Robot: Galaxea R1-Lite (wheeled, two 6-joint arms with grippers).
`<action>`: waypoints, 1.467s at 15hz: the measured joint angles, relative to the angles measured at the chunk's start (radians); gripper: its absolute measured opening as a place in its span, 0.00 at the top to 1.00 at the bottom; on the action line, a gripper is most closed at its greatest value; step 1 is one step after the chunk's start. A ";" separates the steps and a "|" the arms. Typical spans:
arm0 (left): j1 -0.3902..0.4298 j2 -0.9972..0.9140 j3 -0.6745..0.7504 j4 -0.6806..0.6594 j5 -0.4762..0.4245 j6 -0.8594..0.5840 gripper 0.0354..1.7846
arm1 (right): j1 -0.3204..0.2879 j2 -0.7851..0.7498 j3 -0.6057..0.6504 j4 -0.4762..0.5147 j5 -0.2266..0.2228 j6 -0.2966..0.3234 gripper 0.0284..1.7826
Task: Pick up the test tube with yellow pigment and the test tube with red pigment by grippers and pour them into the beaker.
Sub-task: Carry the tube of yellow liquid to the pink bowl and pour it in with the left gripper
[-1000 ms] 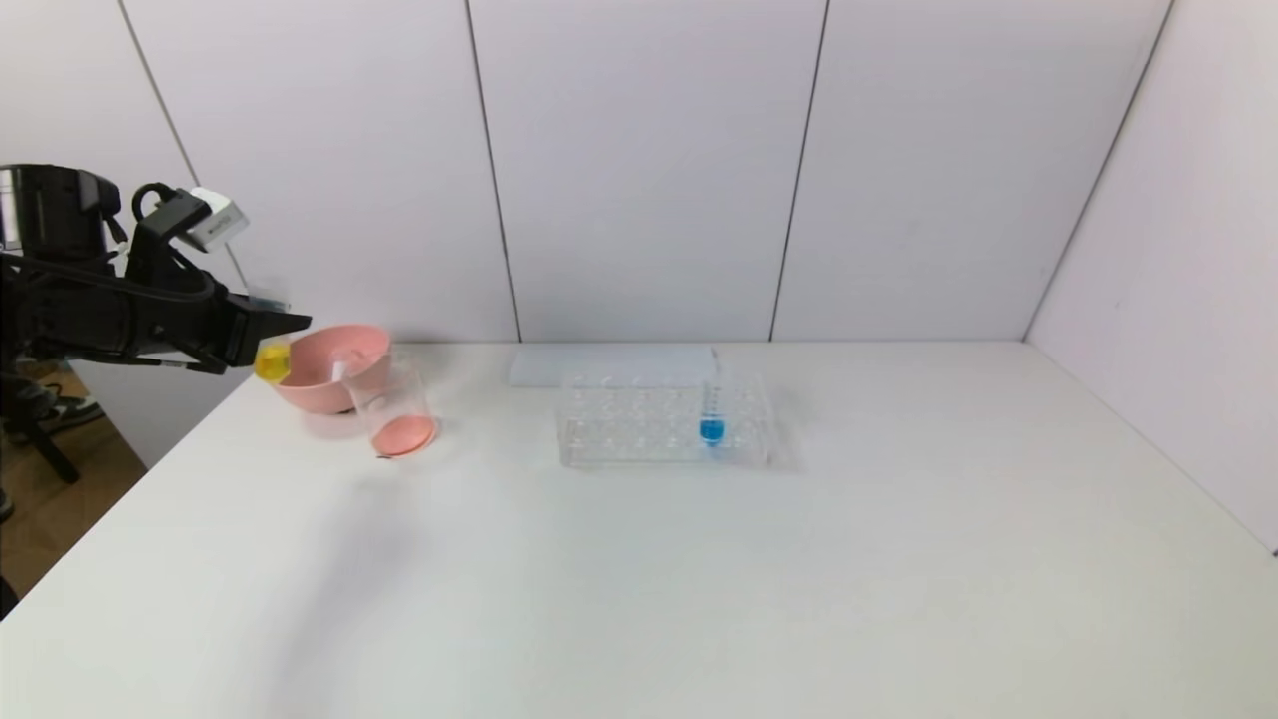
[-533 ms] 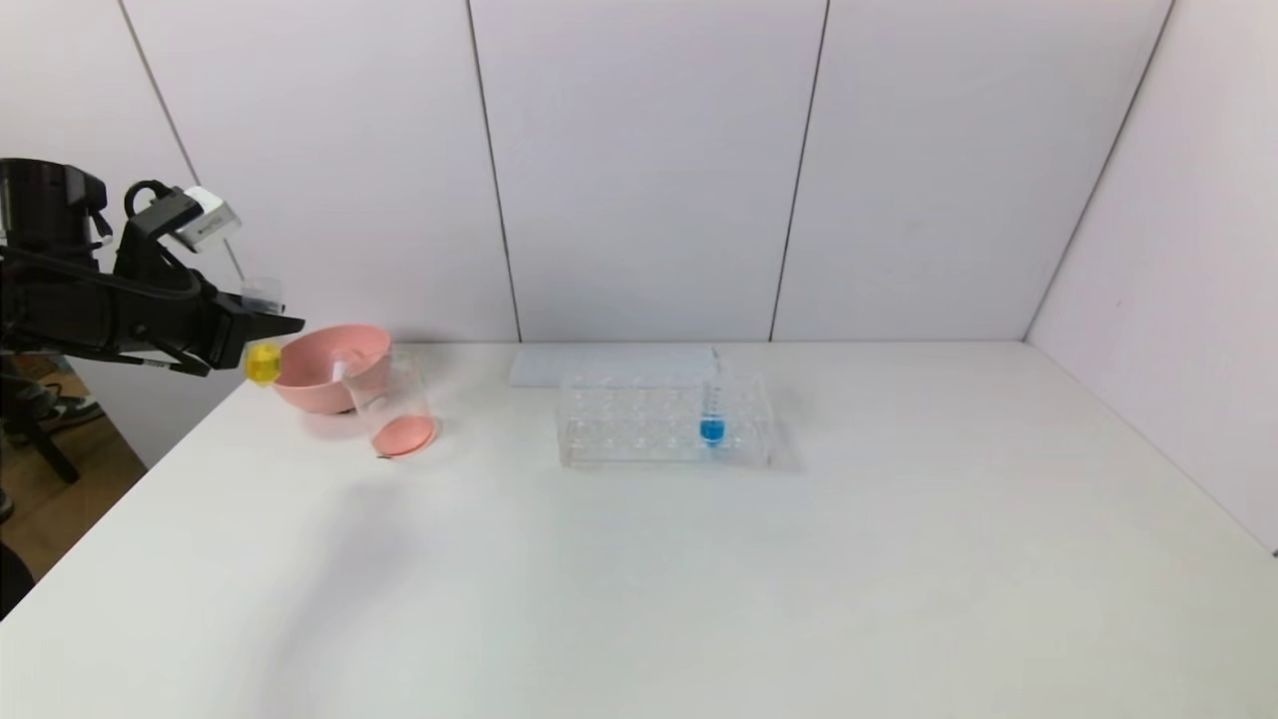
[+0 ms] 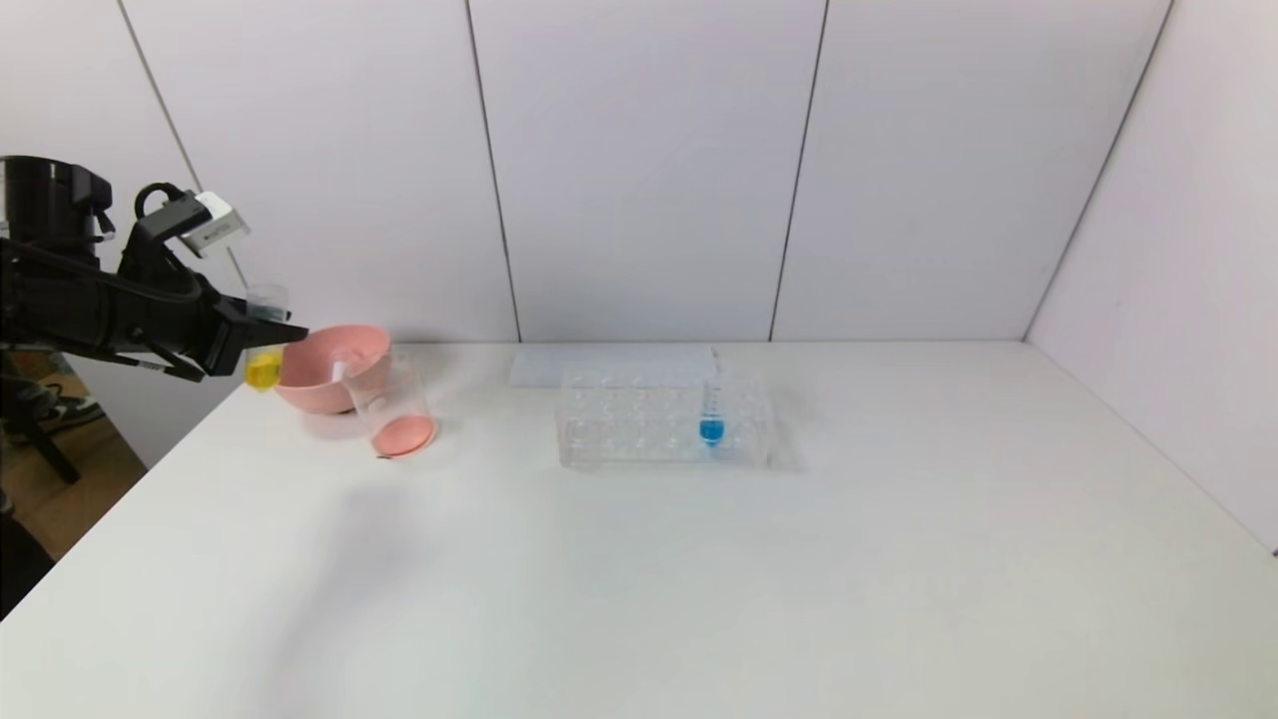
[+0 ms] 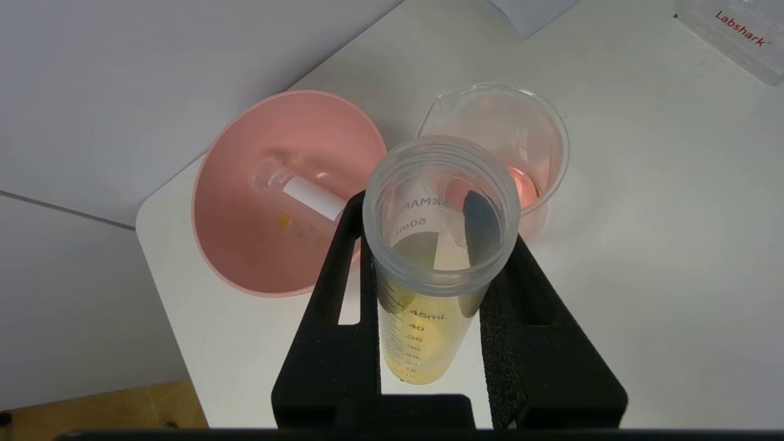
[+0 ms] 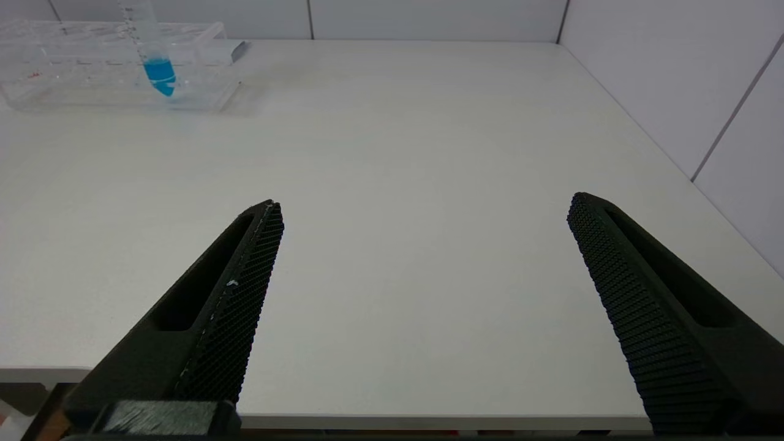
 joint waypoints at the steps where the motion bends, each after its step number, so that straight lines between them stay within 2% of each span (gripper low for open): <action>1: 0.001 0.003 -0.009 0.014 -0.003 0.023 0.75 | 0.000 0.000 0.000 0.000 0.000 0.000 0.05; 4: 0.005 0.021 -0.049 0.052 -0.037 0.094 0.75 | 0.000 0.000 0.000 0.000 0.000 0.000 0.05; 11: 0.018 0.069 -0.160 0.170 -0.041 0.290 0.75 | 0.000 0.000 0.000 0.000 0.000 0.000 0.05; 22: 0.022 0.087 -0.198 0.174 -0.040 0.393 0.75 | 0.000 0.000 0.000 0.000 0.000 0.000 0.05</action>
